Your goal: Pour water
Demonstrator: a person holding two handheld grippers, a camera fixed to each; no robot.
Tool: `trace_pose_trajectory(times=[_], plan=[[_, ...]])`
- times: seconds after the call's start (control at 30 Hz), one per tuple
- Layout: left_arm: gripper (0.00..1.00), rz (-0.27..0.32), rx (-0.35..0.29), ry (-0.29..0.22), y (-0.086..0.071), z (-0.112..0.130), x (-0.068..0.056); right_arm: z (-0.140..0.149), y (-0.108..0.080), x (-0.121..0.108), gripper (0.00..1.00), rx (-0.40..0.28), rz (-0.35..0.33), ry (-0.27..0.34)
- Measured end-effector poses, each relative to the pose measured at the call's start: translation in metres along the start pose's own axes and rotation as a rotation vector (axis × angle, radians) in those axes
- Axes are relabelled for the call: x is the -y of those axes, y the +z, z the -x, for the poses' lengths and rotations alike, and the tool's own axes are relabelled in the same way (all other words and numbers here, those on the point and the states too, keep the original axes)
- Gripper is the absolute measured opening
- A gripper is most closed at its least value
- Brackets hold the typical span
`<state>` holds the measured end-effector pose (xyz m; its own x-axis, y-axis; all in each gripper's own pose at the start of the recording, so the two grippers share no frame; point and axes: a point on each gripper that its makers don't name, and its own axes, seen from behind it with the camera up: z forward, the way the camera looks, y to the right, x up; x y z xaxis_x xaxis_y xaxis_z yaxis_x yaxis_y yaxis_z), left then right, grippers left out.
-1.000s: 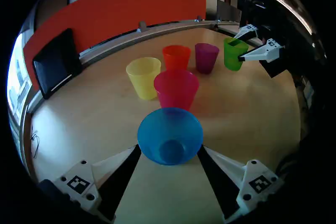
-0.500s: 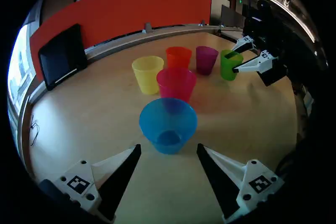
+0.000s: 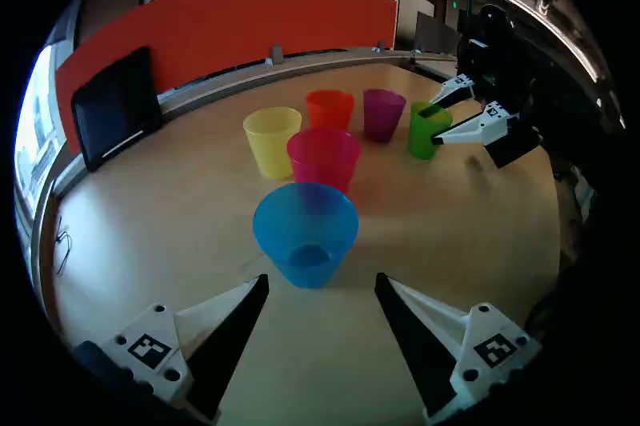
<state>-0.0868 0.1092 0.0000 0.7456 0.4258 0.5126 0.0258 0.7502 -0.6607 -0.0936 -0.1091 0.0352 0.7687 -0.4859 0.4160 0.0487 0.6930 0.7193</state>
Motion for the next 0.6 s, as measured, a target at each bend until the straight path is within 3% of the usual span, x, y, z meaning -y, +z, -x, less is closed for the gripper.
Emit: trace_pose_trajectory(times=[0.27,0.6], plan=[[0.99,-0.009,-0.003,0.004,-0.001,0.000,0.000,0.004,-0.007,-0.006,1.00,0.000,0.028,0.004],[0.99,-0.029,-0.015,0.009,-0.011,0.003,0.000,0.010,-0.027,-0.005,1.00,-0.018,0.056,0.012]])
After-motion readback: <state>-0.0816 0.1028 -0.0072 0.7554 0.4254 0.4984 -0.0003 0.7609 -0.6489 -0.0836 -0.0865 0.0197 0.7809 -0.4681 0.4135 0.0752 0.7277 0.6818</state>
